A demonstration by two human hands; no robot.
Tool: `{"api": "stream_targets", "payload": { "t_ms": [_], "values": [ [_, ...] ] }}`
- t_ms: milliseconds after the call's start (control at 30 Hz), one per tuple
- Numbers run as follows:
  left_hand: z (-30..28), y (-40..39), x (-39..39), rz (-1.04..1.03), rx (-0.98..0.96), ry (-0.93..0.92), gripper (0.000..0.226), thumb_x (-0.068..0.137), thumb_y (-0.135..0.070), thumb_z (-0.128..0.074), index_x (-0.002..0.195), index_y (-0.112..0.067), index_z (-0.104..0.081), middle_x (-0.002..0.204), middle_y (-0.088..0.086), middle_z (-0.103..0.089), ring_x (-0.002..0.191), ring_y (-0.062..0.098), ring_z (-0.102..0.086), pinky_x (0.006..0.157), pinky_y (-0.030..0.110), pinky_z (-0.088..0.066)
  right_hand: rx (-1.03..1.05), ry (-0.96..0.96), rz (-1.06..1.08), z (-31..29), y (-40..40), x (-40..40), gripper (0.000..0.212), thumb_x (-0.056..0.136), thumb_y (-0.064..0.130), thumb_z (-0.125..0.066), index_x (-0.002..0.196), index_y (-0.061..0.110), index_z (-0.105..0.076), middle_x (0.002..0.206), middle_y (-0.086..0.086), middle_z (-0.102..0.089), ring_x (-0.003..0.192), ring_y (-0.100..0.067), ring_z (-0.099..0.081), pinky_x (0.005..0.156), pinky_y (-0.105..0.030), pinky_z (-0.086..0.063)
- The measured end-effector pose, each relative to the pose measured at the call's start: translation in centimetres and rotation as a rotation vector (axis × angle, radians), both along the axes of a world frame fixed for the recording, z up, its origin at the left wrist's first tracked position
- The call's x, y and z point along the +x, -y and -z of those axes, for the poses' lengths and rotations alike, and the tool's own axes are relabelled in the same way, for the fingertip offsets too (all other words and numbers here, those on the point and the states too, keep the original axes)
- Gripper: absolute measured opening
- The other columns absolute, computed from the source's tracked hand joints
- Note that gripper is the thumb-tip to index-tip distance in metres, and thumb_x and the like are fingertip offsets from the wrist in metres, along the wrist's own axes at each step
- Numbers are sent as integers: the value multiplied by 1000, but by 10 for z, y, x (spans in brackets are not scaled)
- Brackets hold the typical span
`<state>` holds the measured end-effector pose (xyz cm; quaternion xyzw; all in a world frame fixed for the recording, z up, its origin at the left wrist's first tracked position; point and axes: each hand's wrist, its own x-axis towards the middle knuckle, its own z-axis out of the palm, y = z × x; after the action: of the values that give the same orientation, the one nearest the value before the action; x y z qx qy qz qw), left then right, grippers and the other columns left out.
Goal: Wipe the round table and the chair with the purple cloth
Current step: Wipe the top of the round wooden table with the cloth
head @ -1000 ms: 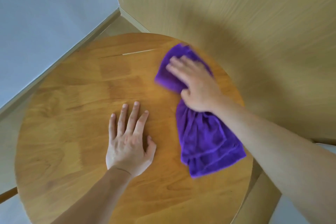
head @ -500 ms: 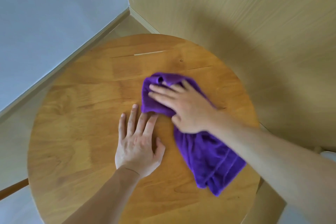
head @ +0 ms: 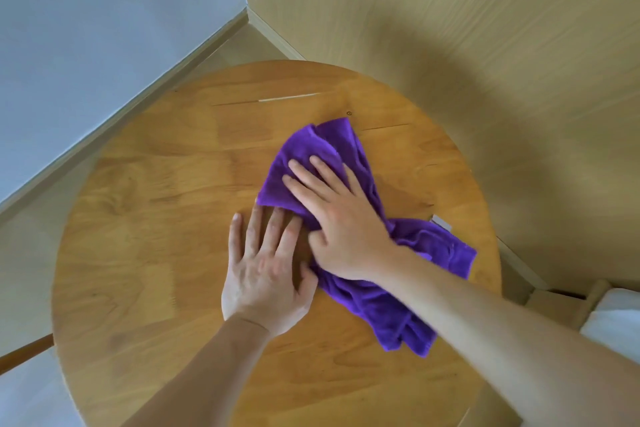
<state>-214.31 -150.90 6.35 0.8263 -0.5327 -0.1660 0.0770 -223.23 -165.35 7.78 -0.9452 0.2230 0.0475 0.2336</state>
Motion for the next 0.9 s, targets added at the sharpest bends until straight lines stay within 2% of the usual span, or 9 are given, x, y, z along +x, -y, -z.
{"api": "stream_targets", "payload": {
  "t_ms": [67, 133, 300, 367, 433, 533, 667, 800, 900],
  "values": [
    [-1, 1, -1, -4, 0, -11, 66, 81, -40, -46, 143, -17, -45, 157, 5, -40, 155, 32, -13, 125, 56, -9, -51, -49, -256, -3, 40, -13, 90, 71, 30, -33, 161, 25, -30, 170, 9, -16, 158, -15, -5, 127, -47, -6],
    [-2, 1, -1, -7, 5, -18, 67, 83, -40, -43, 147, -20, -42, 165, 3, -28, 157, 28, -6, 125, 55, -7, -99, -62, -281, -1, 88, -15, 91, 69, 30, -33, 160, 25, -31, 170, 6, -20, 158, -19, -11, 127, -46, -10],
    [0, 0, 0, -8, -3, -17, 68, 85, -41, -41, 150, -22, -38, 169, 1, -16, 157, 27, -4, 125, 55, -7, -129, 4, 612, 8, 114, 34, 73, 85, 23, -41, 157, 21, -38, 168, 2, -26, 156, -23, -18, 125, -53, -15],
    [0, 0, 0, -8, -7, -17, 68, 84, -40, -42, 149, -21, -39, 169, 2, -18, 157, 27, -5, 125, 55, -7, -162, -73, 736, 7, 85, 60, 74, 90, 27, -48, 161, 19, -27, 171, 2, -17, 157, -24, -10, 127, -54, -9],
    [1, 0, 0, -9, -10, -10, 68, 83, -40, -43, 148, -19, -40, 168, 3, -21, 157, 28, -7, 125, 55, -8, -179, -67, 570, 8, 47, 68, 76, 89, 29, -47, 161, 19, -25, 171, 1, -14, 158, -26, -9, 126, -57, -10],
    [2, -2, -1, -6, -27, -17, 54, 82, -38, -47, 132, -17, -48, 164, 5, -30, 156, 29, -9, 125, 55, -8, -134, 4, 51, 8, 10, 46, 73, 86, 30, -35, 158, 20, -35, 169, 4, -23, 157, -24, -15, 124, -56, -15],
    [2, -2, -2, -19, -43, -34, 36, 81, -38, -47, 113, -21, -50, 166, 4, -26, 156, 30, -8, 125, 55, -9, -156, 11, -280, 5, 73, 25, 77, 80, 27, -39, 157, 21, -39, 166, 2, -31, 155, -22, -21, 124, -49, -20],
    [2, -2, 0, -20, -42, -25, 38, 82, -38, -47, 116, -21, -48, 168, 2, -18, 157, 27, -5, 125, 54, -9, -159, 113, 208, 13, 119, 30, 72, 81, 25, -41, 151, 16, -48, 162, -3, -39, 152, -28, -30, 119, -52, -29],
    [2, -1, -1, -25, -50, -8, 50, 82, -37, -47, 128, -17, -50, 168, 3, -21, 156, 29, -10, 124, 55, -12, -159, 101, 580, 14, 93, 59, 69, 84, 24, -45, 153, 18, -46, 164, 1, -35, 154, -24, -25, 124, -53, -20]
  ]
}}
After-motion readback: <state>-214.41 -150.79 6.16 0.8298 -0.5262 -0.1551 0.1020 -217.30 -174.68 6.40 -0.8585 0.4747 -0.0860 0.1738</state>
